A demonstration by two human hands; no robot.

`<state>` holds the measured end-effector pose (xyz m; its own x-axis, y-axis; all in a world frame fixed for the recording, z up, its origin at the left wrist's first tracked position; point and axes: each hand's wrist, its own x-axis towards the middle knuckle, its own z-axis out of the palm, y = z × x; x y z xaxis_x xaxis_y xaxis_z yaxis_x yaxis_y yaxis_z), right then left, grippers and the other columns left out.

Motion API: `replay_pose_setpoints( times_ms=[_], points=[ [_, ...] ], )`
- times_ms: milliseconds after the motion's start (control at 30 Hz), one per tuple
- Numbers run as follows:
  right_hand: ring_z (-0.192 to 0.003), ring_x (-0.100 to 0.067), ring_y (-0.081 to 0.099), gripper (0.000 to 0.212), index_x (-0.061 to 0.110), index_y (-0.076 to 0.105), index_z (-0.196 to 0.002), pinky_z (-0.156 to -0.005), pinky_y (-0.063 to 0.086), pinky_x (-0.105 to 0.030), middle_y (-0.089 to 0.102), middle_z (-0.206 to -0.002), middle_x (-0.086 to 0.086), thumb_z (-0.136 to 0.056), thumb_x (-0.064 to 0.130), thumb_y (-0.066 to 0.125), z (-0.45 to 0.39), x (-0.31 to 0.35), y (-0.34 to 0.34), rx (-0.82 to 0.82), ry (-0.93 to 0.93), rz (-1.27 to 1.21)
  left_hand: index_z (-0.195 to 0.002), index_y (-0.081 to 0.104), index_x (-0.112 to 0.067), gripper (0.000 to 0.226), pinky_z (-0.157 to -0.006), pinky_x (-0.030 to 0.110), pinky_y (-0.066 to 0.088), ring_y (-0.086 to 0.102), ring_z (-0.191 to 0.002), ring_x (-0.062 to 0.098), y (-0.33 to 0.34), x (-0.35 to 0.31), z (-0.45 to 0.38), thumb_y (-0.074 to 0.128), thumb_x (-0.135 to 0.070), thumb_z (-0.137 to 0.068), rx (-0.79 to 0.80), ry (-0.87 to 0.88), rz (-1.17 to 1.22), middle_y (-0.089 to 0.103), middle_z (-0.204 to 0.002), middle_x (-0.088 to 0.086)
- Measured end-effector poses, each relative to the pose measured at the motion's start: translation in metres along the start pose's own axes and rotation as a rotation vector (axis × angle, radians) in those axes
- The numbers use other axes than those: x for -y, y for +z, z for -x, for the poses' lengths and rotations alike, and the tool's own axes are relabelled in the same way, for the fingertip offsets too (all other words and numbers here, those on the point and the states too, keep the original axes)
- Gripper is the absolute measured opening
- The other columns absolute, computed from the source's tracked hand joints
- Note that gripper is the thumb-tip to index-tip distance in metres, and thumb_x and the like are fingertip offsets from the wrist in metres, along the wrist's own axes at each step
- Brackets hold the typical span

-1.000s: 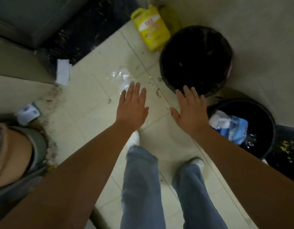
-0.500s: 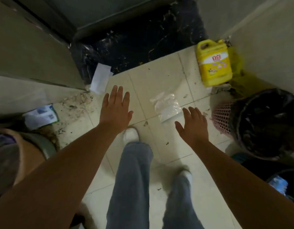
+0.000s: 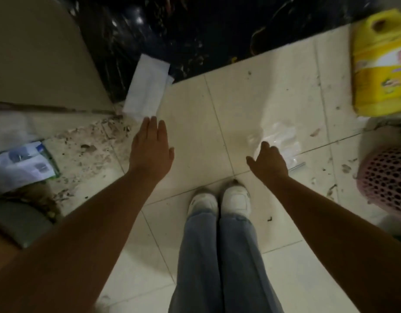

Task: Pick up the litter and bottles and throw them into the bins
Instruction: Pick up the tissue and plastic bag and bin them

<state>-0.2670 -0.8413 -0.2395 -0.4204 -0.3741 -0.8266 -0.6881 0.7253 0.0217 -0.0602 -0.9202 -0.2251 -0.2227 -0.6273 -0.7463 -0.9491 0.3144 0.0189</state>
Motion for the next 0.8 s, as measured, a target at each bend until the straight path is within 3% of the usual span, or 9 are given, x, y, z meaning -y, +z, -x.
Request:
replay_pose_setpoints(
  times_ms=[167, 300, 433, 533, 600, 700, 800],
  points=[
    [-0.122, -0.042, 0.044, 0.045, -0.011, 0.032, -0.129, -0.103, 0.039, -0.043, 0.041, -0.133, -0.031, -0.096, 0.019, 0.042, -0.050, 0.004, 0.035, -0.143, 0.239, -0.268, -0.149, 0.004, 0.003, 0.068, -0.122, 0.040, 0.010, 0.001, -0.148, 0.033, 0.043, 0.016, -0.042, 0.038, -0.031, -0.101, -0.020, -0.012, 0.036, 0.002, -0.158, 0.023],
    [-0.116, -0.041, 0.051, 0.034, -0.015, 0.049, -0.116, -0.099, 0.042, -0.041, 0.054, -0.123, -0.032, -0.098, 0.009, 0.032, -0.073, 0.005, 0.043, -0.182, 0.258, -0.239, -0.148, 0.011, 0.006, 0.064, -0.121, 0.043, 0.012, 0.007, -0.147, 0.034, 0.063, 0.022, -0.059, 0.037, -0.030, -0.102, -0.030, -0.042, 0.100, 0.007, -0.158, 0.025],
    [-0.107, -0.039, 0.058, 0.031, -0.016, 0.053, -0.110, -0.091, 0.048, -0.037, 0.061, -0.114, -0.030, -0.097, 0.003, 0.032, -0.081, 0.008, 0.048, -0.214, 0.225, -0.245, -0.146, 0.018, 0.007, 0.061, -0.120, 0.045, 0.015, 0.011, -0.147, 0.034, 0.059, 0.021, -0.071, 0.044, -0.023, -0.099, -0.168, -0.031, 0.219, 0.013, -0.157, 0.025],
    [-0.106, -0.039, 0.058, 0.033, -0.012, 0.055, -0.108, -0.090, 0.047, -0.038, 0.061, -0.114, -0.029, -0.097, 0.013, 0.037, -0.084, 0.006, 0.047, -0.269, 0.258, -0.320, -0.147, 0.016, 0.004, 0.062, -0.121, 0.044, 0.011, 0.005, -0.147, 0.035, 0.045, 0.021, -0.086, 0.046, -0.021, -0.099, -0.261, -0.047, 0.228, 0.008, -0.157, 0.025],
    [-0.111, -0.037, 0.054, 0.044, -0.009, 0.051, -0.115, -0.094, 0.045, -0.039, 0.057, -0.120, -0.026, -0.094, 0.030, 0.046, -0.087, 0.009, 0.047, -0.345, 0.299, -0.366, -0.149, 0.011, 0.001, 0.066, -0.121, 0.045, 0.009, 0.002, -0.147, 0.038, 0.036, 0.021, -0.098, 0.047, -0.022, -0.099, -0.272, -0.114, 0.209, 0.004, -0.158, 0.025],
    [-0.119, -0.037, 0.045, 0.062, -0.008, 0.042, -0.123, -0.103, 0.038, -0.042, 0.048, -0.128, -0.025, -0.088, 0.041, 0.056, -0.091, 0.010, 0.051, -0.346, 0.328, -0.354, -0.149, 0.011, 0.002, 0.067, -0.114, 0.048, 0.024, 0.022, -0.141, 0.041, 0.030, 0.021, -0.115, 0.050, -0.019, -0.098, -0.224, -0.232, 0.269, 0.015, -0.155, 0.029],
    [-0.116, -0.039, 0.047, 0.048, -0.010, 0.047, -0.117, -0.104, 0.035, -0.043, 0.051, -0.123, -0.028, -0.092, 0.031, 0.051, -0.095, 0.008, 0.059, -0.385, 0.284, -0.384, -0.139, 0.034, 0.007, 0.045, -0.100, 0.047, 0.040, 0.046, -0.124, 0.040, 0.031, 0.021, -0.129, 0.046, -0.010, -0.099, -0.200, -0.262, 0.289, 0.044, -0.137, 0.032]
  ],
)
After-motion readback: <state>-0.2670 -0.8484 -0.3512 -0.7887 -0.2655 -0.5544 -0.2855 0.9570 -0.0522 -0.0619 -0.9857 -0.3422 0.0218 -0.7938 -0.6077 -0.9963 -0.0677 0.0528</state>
